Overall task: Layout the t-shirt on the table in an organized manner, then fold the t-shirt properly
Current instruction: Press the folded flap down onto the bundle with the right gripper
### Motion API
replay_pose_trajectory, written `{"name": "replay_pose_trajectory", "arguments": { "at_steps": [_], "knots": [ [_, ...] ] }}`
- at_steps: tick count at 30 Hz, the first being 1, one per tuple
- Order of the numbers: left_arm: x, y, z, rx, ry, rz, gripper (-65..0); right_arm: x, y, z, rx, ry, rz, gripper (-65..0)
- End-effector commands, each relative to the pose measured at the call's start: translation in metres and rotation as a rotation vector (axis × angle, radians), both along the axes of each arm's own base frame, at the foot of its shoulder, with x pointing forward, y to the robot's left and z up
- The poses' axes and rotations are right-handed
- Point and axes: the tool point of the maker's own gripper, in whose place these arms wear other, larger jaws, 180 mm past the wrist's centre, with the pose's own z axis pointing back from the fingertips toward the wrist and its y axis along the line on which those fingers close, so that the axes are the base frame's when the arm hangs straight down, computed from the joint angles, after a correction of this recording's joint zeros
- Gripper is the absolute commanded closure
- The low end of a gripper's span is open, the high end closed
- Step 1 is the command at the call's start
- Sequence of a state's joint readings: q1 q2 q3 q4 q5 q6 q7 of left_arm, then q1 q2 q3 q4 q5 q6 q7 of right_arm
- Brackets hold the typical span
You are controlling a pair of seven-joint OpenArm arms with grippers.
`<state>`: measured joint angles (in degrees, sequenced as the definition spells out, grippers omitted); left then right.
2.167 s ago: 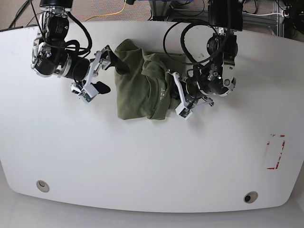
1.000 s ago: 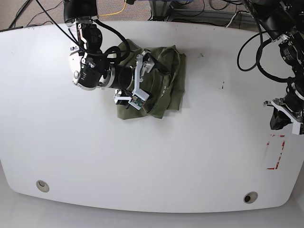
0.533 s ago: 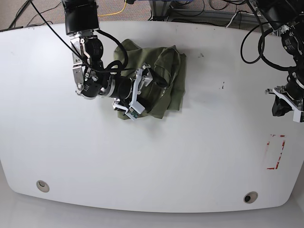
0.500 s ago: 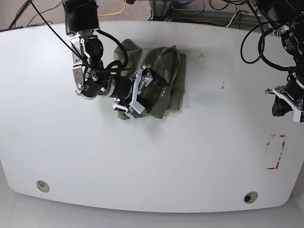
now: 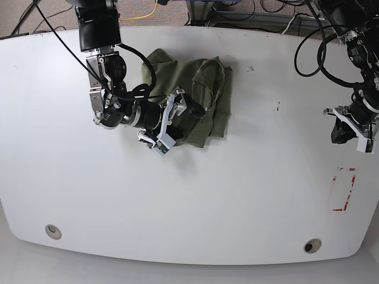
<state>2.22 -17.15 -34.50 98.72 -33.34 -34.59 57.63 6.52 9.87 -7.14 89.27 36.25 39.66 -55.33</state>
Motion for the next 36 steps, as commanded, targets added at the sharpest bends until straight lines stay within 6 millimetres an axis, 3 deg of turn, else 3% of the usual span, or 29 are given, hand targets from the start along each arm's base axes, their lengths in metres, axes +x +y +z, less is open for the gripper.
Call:
{"name": "replay_pose_trajectory", "arguments": {
  "at_steps": [1, 8, 15, 22, 29, 36],
  "knots": [
    [0.006, 0.003, 0.016, 0.011, -0.051, -0.005, -5.7, 0.012, -0.006, 0.012, 0.035, -0.041, -0.017, -53.1],
    [0.007, -0.002, 0.012, 0.007, -0.042, -0.020, -5.7, 0.018, -0.009, 0.014, 0.028, -0.050, -0.022, -53.1],
    [0.005, -0.014, 0.004, 0.008, -0.016, -0.057, -5.7, 0.030, -0.032, 0.019, 0.030, -0.066, -0.096, -53.1],
    [0.004, -0.016, 0.002, 0.007, -0.012, -0.062, -5.7, 0.028, -0.031, 0.016, 0.029, -0.057, -0.094, -53.1],
    [0.006, -0.021, 0.000, 0.007, -0.004, -0.079, -5.7, 0.018, -0.016, 0.012, 0.062, -0.030, -0.085, -53.1],
    [0.005, -0.021, 0.000, 0.009, -0.003, -0.079, -5.7, 0.005, 0.016, 0.011, 0.088, -0.013, -0.010, -53.1]
  ]
}}
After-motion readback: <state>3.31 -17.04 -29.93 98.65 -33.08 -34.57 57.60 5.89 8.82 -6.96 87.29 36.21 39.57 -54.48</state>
